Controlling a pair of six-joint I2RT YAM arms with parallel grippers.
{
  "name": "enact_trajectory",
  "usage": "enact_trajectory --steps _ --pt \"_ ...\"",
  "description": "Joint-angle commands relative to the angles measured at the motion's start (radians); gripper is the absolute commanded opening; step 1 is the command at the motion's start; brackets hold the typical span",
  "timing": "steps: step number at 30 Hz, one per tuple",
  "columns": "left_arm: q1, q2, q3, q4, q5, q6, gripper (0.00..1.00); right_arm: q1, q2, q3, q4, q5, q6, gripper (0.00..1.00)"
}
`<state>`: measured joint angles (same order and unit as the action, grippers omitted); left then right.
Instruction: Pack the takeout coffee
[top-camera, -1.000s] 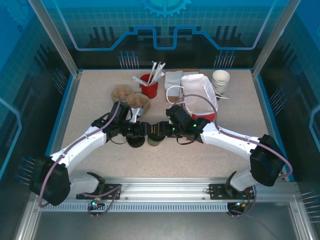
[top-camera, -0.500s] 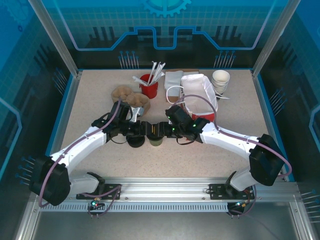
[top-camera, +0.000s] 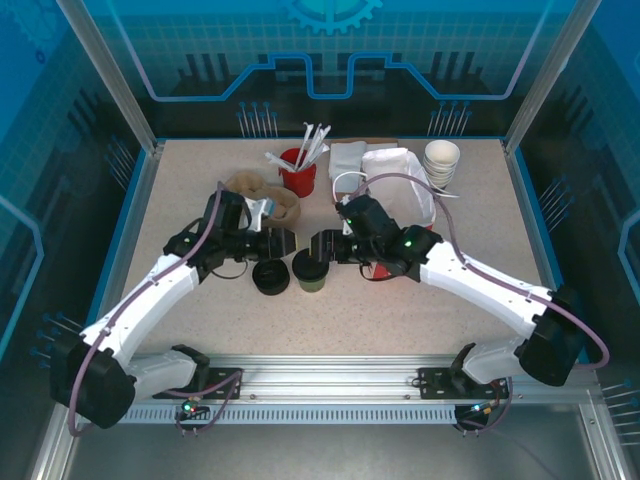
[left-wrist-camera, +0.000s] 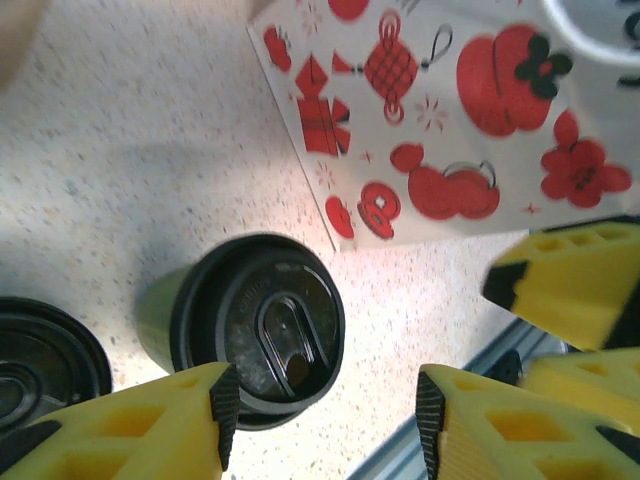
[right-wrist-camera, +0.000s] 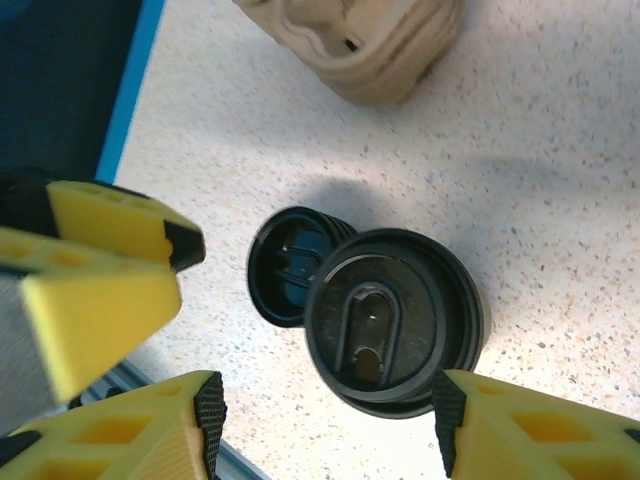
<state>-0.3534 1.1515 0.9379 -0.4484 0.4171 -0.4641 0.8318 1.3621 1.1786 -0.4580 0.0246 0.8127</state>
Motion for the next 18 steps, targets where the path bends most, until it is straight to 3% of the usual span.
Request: enact_trajectory --steps 1,11,18 --pt "0.036 -0.026 0.06 -0.05 -0.08 0.022 0.53 -0.017 -0.049 0.054 -0.079 0.014 -0.045 0.59" --pt "0.091 0.102 0.213 -0.072 -0.445 -0.041 0.57 -0.067 -0.245 0.156 -0.228 0.044 -0.15 0.59" --pt "0.135 0.294 0.325 -0.119 -0.518 -0.106 0.57 -0.193 -0.444 0.111 -0.328 0.059 -0.195 0.58"
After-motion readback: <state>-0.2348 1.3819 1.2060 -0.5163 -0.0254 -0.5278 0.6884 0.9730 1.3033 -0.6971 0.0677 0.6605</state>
